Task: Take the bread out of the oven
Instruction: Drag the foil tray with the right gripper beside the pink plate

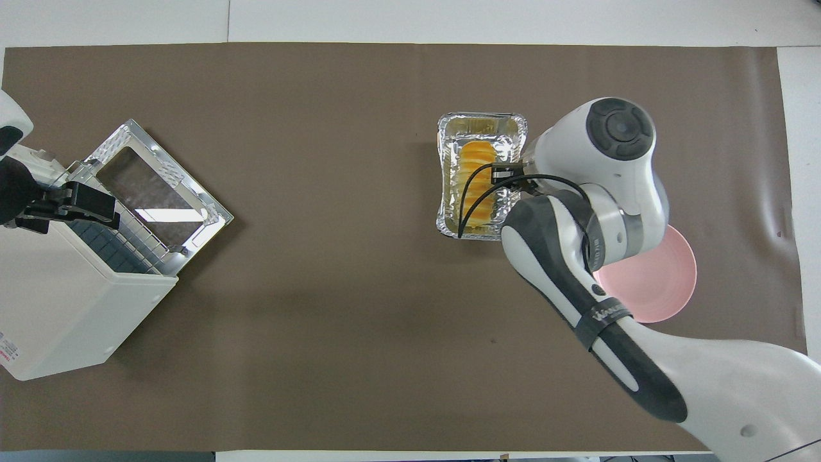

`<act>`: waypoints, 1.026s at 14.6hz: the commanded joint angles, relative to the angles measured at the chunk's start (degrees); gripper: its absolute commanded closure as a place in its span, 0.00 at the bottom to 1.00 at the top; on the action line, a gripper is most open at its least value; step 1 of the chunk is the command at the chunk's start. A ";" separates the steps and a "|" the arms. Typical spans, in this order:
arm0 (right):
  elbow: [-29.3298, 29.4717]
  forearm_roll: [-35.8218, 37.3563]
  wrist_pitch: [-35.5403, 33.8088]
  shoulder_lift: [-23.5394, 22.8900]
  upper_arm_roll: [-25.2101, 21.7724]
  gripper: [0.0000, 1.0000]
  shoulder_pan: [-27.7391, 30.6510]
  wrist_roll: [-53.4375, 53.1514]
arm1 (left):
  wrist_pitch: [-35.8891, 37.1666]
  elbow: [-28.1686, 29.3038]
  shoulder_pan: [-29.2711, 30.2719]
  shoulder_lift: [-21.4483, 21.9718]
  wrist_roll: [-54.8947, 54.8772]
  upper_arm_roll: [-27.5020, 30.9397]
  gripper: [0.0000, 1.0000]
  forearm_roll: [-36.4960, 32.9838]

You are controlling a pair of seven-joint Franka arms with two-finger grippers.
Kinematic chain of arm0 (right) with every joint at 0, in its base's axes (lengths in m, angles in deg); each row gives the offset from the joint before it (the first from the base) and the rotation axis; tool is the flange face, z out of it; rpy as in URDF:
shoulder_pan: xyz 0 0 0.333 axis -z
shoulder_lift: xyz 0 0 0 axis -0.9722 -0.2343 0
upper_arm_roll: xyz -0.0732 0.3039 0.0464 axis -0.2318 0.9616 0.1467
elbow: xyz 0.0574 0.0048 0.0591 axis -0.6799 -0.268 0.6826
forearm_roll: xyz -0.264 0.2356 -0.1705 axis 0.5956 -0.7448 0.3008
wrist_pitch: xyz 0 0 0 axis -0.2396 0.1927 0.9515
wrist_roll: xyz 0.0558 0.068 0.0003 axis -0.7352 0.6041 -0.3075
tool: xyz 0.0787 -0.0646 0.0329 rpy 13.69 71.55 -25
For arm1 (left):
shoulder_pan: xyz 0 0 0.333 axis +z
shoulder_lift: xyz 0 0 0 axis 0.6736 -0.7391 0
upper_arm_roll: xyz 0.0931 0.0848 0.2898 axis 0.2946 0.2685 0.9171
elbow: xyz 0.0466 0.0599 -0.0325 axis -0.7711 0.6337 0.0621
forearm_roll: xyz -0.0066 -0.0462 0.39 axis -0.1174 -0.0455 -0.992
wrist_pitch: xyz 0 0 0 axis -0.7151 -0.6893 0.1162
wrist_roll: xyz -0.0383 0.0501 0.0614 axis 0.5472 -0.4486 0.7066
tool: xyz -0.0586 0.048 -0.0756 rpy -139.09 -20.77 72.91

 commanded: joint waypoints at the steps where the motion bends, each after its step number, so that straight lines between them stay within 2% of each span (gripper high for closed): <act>1: 3.24 -0.66 -1.46 -0.43 0.78 1.00 7.17 14.83 | -1.04 1.12 0.65 0.85 -0.41 -0.06 0.00 1.00; 4: 5.45 -0.66 -1.73 -1.31 0.78 1.00 13.06 23.98 | -1.04 1.03 0.65 0.85 -0.41 -0.06 0.00 0.91; 7: 6.76 -0.49 -0.15 -4.11 0.78 1.00 18.43 33.21 | -1.04 1.03 0.65 0.85 -0.41 -0.06 0.00 0.91; 10: 13.44 -0.66 -0.06 -9.21 0.86 1.00 19.93 36.14 | -1.04 1.03 0.65 0.94 -0.50 -0.06 0.00 1.00; 12: 13.28 -2.93 0.03 -9.22 0.87 1.00 19.24 35.96 | -1.04 1.03 0.65 0.85 -0.41 -0.06 0.00 0.91; 15: 8.81 -3.12 3.62 -8.61 0.86 1.00 19.49 37.01 | -1.04 1.03 0.65 0.85 -0.41 -0.06 0.00 1.00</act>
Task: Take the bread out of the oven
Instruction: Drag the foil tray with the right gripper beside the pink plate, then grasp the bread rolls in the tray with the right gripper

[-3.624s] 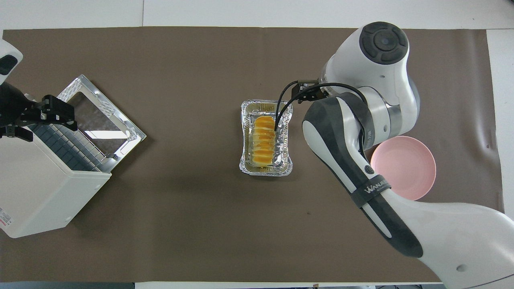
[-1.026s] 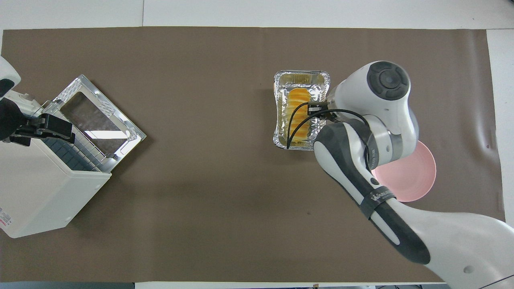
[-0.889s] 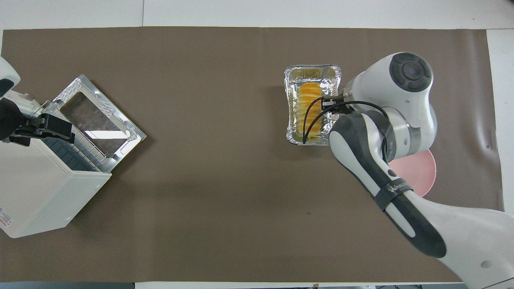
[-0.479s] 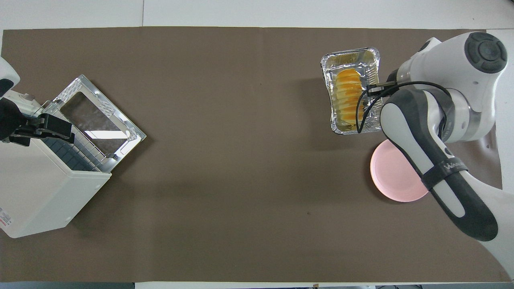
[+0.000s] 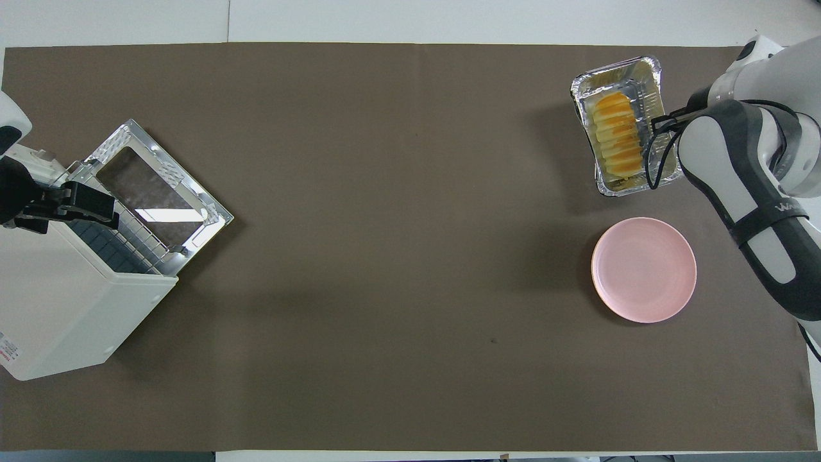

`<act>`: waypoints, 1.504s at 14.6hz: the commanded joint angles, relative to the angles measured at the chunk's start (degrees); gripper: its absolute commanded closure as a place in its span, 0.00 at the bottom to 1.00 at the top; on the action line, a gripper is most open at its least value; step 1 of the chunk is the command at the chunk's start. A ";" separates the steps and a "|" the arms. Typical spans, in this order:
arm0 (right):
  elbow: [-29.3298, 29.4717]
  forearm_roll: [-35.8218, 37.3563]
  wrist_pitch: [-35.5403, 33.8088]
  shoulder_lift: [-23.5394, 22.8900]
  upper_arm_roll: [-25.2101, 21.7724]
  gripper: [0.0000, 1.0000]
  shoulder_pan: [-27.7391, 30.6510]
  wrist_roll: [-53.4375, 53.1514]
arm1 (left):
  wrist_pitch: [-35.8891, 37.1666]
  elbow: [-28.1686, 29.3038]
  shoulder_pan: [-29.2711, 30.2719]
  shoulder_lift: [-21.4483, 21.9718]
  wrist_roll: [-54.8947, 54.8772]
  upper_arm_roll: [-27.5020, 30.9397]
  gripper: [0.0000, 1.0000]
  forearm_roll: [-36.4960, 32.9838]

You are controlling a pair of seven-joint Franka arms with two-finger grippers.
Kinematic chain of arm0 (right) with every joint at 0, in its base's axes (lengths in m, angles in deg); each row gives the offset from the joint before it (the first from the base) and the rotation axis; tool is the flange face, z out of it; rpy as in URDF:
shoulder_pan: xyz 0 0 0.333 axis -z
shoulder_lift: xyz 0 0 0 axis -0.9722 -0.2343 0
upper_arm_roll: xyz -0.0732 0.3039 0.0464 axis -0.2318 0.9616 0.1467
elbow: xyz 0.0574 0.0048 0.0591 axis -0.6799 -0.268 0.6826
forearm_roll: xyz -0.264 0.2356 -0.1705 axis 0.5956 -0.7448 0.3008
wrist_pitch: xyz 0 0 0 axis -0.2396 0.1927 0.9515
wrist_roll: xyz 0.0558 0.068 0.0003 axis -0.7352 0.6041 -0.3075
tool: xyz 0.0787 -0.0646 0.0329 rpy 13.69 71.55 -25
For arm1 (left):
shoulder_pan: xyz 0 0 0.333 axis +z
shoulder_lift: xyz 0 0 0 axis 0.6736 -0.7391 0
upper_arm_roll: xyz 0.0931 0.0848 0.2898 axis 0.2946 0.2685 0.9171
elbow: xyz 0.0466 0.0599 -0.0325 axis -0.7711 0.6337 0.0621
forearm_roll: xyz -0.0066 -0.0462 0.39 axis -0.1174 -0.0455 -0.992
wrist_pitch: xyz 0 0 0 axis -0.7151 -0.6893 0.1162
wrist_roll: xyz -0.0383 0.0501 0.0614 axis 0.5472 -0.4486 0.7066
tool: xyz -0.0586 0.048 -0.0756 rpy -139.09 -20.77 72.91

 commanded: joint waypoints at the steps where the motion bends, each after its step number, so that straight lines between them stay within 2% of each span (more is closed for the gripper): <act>1: -3.71 -1.19 2.78 0.67 0.41 1.00 0.72 2.23 | -1.02 1.03 0.64 0.94 -0.41 -0.08 0.00 1.00; 11: -9.00 -1.28 2.79 2.78 0.32 1.00 2.12 3.55 | -1.02 1.03 0.64 0.94 -0.41 -0.08 0.00 0.91; 12: -8.91 -1.19 2.70 2.78 0.32 0.92 2.03 3.38 | -0.93 1.03 0.64 0.94 -0.41 -0.08 0.00 1.00; 13: -8.91 -1.19 2.61 2.78 0.23 0.54 2.03 3.29 | -1.02 1.03 0.64 0.85 -0.41 -0.08 0.00 1.00; 14: -8.82 -1.19 2.44 2.78 0.32 0.01 2.03 3.29 | -0.93 1.12 0.64 0.94 -0.41 -0.08 0.00 0.91; 19: -6.11 -1.19 0.68 3.05 0.58 0.00 0.63 2.16 | -0.93 1.03 0.64 0.85 -0.41 -0.08 0.00 1.00; 22: -3.99 -0.76 0.93 2.44 0.49 0.00 -4.37 -4.95 | -0.93 1.12 0.64 0.85 -0.41 -0.08 0.00 0.91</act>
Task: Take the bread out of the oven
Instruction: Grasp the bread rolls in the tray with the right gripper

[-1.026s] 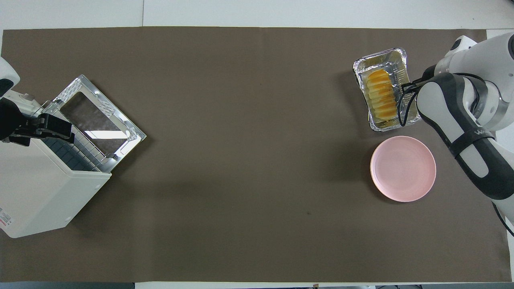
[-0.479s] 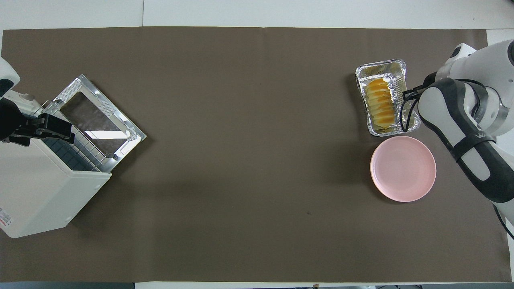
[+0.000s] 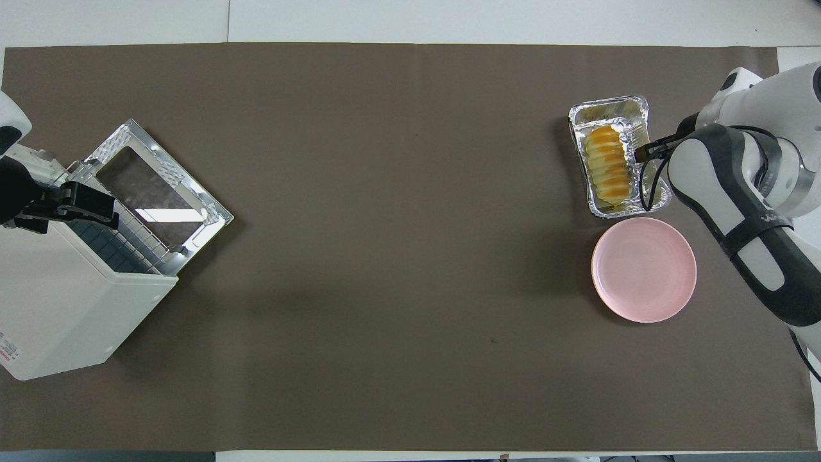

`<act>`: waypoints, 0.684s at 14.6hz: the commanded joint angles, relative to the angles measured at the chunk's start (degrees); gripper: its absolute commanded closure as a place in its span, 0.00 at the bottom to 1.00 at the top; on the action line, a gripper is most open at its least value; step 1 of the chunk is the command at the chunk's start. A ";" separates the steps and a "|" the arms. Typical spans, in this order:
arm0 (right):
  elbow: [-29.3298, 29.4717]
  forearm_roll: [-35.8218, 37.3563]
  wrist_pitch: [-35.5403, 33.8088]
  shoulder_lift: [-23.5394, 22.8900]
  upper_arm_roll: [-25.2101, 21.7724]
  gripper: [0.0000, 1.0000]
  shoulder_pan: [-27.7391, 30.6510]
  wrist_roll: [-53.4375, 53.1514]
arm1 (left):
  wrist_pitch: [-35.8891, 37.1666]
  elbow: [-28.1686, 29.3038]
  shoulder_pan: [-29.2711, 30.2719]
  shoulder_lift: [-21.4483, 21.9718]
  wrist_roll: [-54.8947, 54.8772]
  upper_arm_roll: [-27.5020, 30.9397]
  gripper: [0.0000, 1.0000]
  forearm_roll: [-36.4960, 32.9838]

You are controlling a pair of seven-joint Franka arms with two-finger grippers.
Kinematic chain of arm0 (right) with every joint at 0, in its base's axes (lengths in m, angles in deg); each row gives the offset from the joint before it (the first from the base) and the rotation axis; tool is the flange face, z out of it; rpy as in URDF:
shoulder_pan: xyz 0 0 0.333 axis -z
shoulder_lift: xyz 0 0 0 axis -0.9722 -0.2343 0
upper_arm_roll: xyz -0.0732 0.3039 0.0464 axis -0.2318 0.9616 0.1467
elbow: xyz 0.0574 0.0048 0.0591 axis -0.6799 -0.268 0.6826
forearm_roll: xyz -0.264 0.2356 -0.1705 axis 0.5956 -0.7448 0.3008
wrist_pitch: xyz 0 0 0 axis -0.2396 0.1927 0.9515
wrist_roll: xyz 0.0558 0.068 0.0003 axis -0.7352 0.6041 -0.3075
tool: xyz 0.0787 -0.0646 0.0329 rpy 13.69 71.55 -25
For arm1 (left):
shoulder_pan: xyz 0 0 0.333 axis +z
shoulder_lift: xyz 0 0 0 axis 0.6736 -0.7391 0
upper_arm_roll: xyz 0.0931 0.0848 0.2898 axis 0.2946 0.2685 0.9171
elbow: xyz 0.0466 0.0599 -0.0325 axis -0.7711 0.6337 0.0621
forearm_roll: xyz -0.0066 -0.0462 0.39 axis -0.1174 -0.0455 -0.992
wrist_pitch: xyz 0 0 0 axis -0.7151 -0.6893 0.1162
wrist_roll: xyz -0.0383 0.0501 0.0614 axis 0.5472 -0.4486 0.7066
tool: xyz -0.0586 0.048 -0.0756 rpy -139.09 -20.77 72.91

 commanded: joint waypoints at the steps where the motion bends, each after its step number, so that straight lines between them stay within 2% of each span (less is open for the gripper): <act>1: 0.77 -0.01 0.23 -0.12 0.12 0.00 -3.49 -5.23 | -0.92 1.12 0.63 0.85 -0.41 -0.09 0.00 0.91; 3: -0.02 0.17 2.17 -1.26 0.12 0.00 -3.59 -5.24 | -0.92 1.03 0.63 0.85 -0.41 -0.09 0.00 0.91; 10: -1.24 0.08 2.35 -1.36 0.03 0.00 -3.06 -5.33 | -0.92 1.12 0.63 0.85 -0.41 -0.09 0.00 1.00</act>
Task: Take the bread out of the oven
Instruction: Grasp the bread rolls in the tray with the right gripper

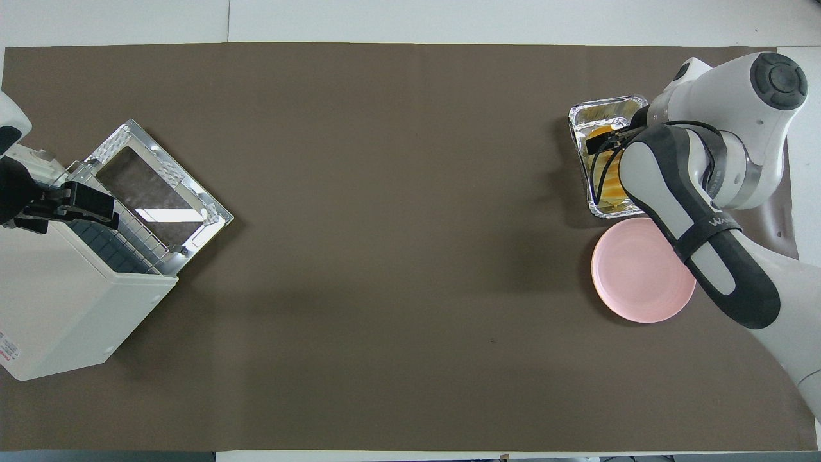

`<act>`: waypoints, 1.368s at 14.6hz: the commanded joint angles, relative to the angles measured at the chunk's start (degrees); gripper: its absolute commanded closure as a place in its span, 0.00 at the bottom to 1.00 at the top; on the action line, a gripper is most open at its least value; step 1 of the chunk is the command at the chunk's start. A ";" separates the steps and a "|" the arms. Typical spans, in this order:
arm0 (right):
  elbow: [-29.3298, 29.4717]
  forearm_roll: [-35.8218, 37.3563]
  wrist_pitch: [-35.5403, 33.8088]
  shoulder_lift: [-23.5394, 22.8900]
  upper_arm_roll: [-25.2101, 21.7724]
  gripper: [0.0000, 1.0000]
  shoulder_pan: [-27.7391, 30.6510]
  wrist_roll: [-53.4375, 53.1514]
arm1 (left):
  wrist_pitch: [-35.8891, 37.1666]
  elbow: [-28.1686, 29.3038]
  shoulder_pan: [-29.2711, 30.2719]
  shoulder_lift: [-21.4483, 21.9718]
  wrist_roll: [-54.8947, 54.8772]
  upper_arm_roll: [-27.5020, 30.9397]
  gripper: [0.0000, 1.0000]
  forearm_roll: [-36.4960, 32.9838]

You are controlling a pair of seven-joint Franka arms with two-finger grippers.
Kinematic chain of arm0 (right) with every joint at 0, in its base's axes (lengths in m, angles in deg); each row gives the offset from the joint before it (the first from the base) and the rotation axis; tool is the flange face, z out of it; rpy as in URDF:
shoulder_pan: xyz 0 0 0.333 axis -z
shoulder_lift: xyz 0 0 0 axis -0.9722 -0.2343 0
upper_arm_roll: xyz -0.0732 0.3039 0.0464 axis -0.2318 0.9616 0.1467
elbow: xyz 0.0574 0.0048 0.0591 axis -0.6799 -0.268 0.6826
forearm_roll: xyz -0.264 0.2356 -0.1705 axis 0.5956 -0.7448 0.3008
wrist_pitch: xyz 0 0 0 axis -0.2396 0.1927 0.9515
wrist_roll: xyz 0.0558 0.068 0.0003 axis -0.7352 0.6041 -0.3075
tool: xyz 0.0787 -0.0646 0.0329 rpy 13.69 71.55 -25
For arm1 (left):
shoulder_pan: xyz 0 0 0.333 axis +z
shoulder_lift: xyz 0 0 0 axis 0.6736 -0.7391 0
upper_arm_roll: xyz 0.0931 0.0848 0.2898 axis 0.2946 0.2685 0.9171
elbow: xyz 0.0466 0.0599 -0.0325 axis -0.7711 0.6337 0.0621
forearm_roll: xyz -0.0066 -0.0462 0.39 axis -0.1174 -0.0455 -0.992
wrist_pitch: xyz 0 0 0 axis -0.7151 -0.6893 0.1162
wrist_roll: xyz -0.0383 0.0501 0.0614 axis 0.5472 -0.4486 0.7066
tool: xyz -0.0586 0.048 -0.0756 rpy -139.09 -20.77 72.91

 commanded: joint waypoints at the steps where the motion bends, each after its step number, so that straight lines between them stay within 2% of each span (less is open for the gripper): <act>1: -1.98 0.00 2.13 0.53 0.51 0.00 0.49 -0.35 | -0.92 1.12 0.63 0.85 -0.41 -0.09 0.00 0.91; 3: -4.61 0.00 5.28 0.88 0.51 0.00 0.57 -0.35 | -0.92 1.12 0.63 0.94 -0.41 -0.09 0.00 0.91; 7: -5.94 -0.09 5.91 0.97 0.51 0.01 0.57 -0.44 | -0.92 1.03 0.63 0.94 -0.41 -0.09 0.00 1.00; 8: -5.86 -0.09 5.56 0.97 0.51 0.14 0.57 -0.44 | -0.92 1.12 0.63 0.85 -0.41 -0.09 0.00 1.00; 9: -5.94 -0.09 5.39 1.06 0.51 0.36 0.57 -0.35 | -0.92 1.12 0.63 0.94 -0.41 -0.09 0.00 1.00; 11: -6.47 -0.09 5.30 1.24 0.51 0.65 0.57 -0.09 | -0.92 1.12 0.63 0.85 -0.41 -0.09 0.00 1.00; 12: -6.82 -0.09 5.30 1.32 0.51 0.72 0.57 0.17 | -0.92 1.12 0.63 0.94 -0.41 -0.09 0.00 1.00; 13: -6.91 -0.09 5.38 1.33 0.51 0.75 0.57 0.35 | -0.92 1.03 0.63 0.94 -0.50 -0.09 0.00 0.91; 14: -7.00 0.00 5.30 1.33 0.51 0.84 0.57 0.44 | -0.92 1.12 0.63 0.94 -0.50 -0.09 0.00 1.00; 15: -7.00 -0.09 5.30 1.41 0.51 0.98 0.57 0.44 | -0.92 1.12 0.63 0.94 -0.41 -0.09 0.00 1.00; 18: -6.21 0.00 3.81 1.41 0.51 1.00 0.57 0.44 | -0.92 1.12 0.63 0.94 -0.41 -0.09 0.00 1.00; 20: -2.62 0.00 -1.26 1.76 0.42 1.00 0.49 0.27 | -0.92 1.12 0.63 0.94 -0.41 -0.09 0.00 0.91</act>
